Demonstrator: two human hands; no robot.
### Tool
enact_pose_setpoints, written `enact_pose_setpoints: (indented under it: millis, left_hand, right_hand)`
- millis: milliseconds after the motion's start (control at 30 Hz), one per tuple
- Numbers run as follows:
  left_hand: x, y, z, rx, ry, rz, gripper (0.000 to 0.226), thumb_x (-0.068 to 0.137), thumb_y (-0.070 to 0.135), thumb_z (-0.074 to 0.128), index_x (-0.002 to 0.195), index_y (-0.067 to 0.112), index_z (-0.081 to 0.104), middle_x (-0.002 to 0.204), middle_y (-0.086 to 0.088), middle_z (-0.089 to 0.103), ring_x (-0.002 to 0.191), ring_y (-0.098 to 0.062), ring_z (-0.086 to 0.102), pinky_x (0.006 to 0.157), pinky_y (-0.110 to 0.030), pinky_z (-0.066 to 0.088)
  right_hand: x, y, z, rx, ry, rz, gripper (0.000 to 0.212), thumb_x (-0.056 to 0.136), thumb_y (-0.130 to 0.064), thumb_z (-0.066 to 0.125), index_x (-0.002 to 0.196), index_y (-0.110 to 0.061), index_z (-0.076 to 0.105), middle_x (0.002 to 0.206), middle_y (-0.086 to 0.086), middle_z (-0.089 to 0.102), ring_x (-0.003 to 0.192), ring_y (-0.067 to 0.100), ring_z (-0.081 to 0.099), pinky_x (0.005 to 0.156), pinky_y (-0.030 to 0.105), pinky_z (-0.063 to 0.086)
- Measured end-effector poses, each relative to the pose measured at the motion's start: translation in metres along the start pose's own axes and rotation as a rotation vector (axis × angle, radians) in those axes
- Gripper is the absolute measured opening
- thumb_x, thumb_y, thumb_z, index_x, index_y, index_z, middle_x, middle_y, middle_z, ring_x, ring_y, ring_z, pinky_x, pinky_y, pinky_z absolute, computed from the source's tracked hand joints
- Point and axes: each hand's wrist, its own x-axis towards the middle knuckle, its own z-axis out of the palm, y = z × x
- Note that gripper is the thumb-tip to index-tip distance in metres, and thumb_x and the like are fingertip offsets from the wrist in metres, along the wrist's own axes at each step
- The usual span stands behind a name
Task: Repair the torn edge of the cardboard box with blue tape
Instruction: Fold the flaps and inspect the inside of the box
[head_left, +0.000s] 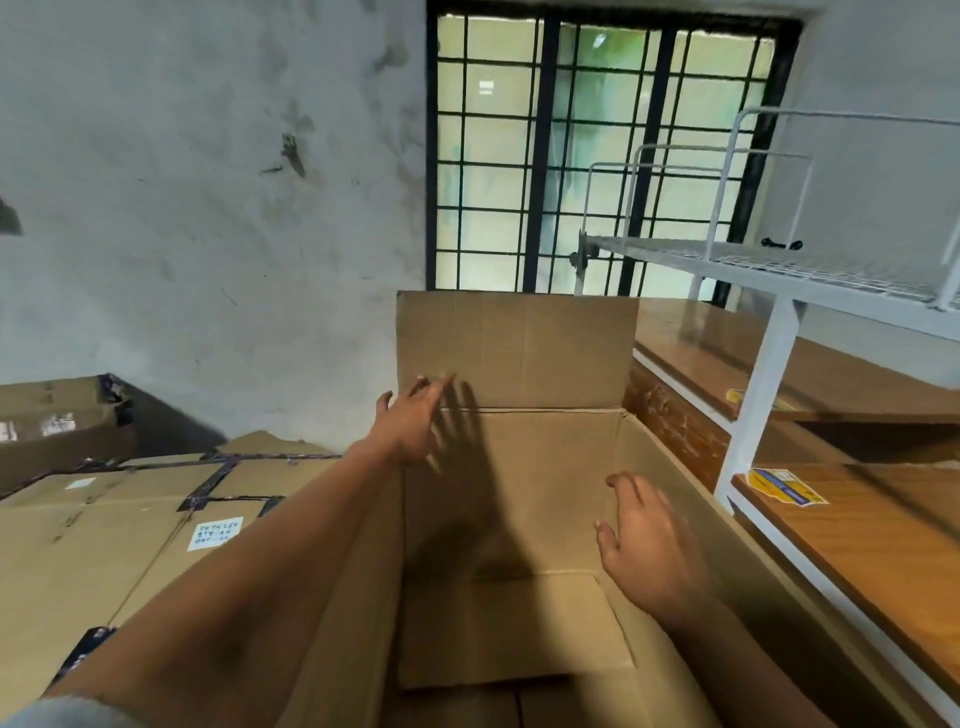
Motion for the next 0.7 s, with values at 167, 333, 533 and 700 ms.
enact_pose_setpoints:
  millis: [167,333,533,700]
  left_hand:
    - [0.022,-0.041,0.005,-0.307,0.054,-0.144,0.108,0.090,0.005,0.077,0.169,0.029,0.008,0.163,-0.003,0.051,0.147,-0.034,0.050,0.120,-0.051,0.038]
    - [0.039,-0.072,0.016,-0.601,-0.080,-0.249,0.116,0.086,-0.009,0.076,0.169,0.020,0.001,0.157,-0.012,0.053,0.144,-0.040,0.050,0.118,-0.058,0.044]
    - [0.033,-0.069,0.018,-0.786,-0.074,-0.316,0.087,0.095,-0.016,0.054,0.167,0.014,0.015,0.151,-0.010,0.052,0.115,-0.025,0.061,0.081,-0.029,0.056]
    - [0.031,-0.068,0.020,-0.764,-0.068,-0.322,0.079,0.100,-0.010,0.054,0.166,0.012,0.017,0.159,-0.014,0.049,0.134,-0.033,0.053,0.102,-0.040,0.052]
  right_hand:
    - [0.009,0.014,0.011,0.039,-0.015,0.043,0.060,0.099,-0.044,0.061,0.152,-0.026,0.039,0.149,-0.004,0.050,0.132,0.016,0.053,0.104,0.036,0.052]
    - [0.014,0.016,0.015,0.032,-0.026,0.028,0.061,0.100,-0.045,0.059,0.152,-0.023,0.039,0.149,-0.002,0.050,0.130,0.017,0.055,0.102,0.035,0.050]
    - [0.014,0.010,0.017,0.063,-0.038,0.006,0.059,0.098,-0.039,0.066,0.149,-0.018,0.045,0.143,0.002,0.056,0.125,0.019,0.058,0.099,0.035,0.050]
    - [0.012,0.012,0.015,0.077,-0.025,0.008,0.059,0.097,-0.039,0.066,0.148,-0.017,0.046,0.141,0.003,0.058,0.124,0.021,0.059,0.097,0.038,0.053]
